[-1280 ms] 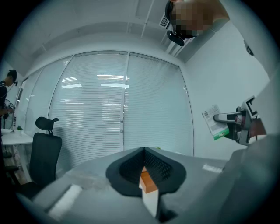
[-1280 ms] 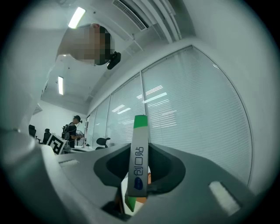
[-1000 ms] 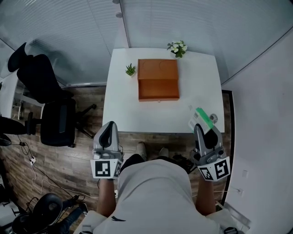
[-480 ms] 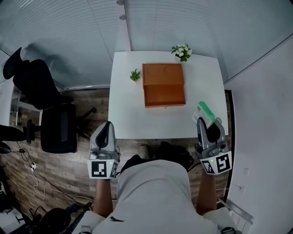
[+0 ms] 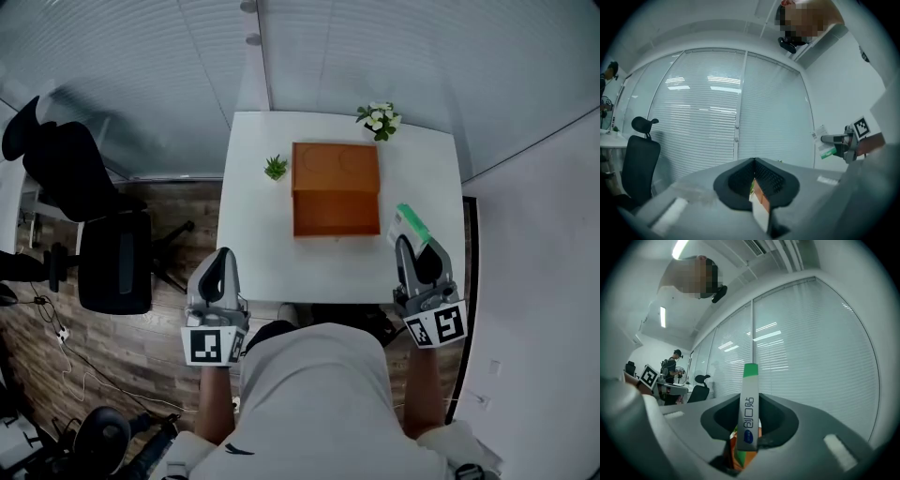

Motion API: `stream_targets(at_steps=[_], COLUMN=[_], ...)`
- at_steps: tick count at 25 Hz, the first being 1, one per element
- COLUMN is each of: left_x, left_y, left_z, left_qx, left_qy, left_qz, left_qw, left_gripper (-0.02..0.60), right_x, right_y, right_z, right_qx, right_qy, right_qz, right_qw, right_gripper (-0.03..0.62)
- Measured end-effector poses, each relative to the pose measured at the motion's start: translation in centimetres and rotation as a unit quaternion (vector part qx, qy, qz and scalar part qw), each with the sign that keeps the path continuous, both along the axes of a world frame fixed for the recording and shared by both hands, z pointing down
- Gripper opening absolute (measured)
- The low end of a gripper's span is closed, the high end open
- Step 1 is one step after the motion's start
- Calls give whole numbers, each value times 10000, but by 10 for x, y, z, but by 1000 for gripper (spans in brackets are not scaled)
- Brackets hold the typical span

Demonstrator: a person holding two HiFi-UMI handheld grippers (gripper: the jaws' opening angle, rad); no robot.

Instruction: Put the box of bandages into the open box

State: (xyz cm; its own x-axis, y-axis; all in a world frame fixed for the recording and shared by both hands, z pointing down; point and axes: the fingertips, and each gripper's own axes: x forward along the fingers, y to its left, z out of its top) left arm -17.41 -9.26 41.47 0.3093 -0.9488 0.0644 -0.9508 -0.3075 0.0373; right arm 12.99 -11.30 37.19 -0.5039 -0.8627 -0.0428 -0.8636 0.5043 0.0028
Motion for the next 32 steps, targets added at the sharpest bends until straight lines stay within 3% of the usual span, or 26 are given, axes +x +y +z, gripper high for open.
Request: stream_targets(at_steps=[5,8,11,15,21,23,25,32], left_x=[4,-1,-4,-6,-12,-14,-16,-17], left_y=[-6,-6,-1,-2,9,9,7,6], left_z=[1,4,4,10,11,12,13,9], left_qx=[-4,-36,-56,-114,-161,-172,-174,-123], left_qy=[-16,-20,-39,-82,-144,-169,-168,-147], left_qz=[-71,-176,-251,-340,-384,-401,-425,-406], left_qw=[10000,9998,9997,9993,9990,9989,9988,9990], left_gripper=[6,6,6,6,6,6,6,6], right_x=[-7,-19,-35,-61,-83,-85,-84,-81], right_y=[-30,-49,-60,-79,-84,-88,-92,-91], right_z=[28,58,91,144,222,241,249,243], right_qx=[-88,-93,-122,266,291,258,216,107], right_qy=[484,1441,2559,3780,5338,5675,5785,5746], right_qz=[-265,-386,-540,-976,-1535,-1602,-1614,-1606], right_qw=[9984,9888,9651,9203,8310,8072,7993,8024], right_gripper=[91,91,91,91,94,97,130,157])
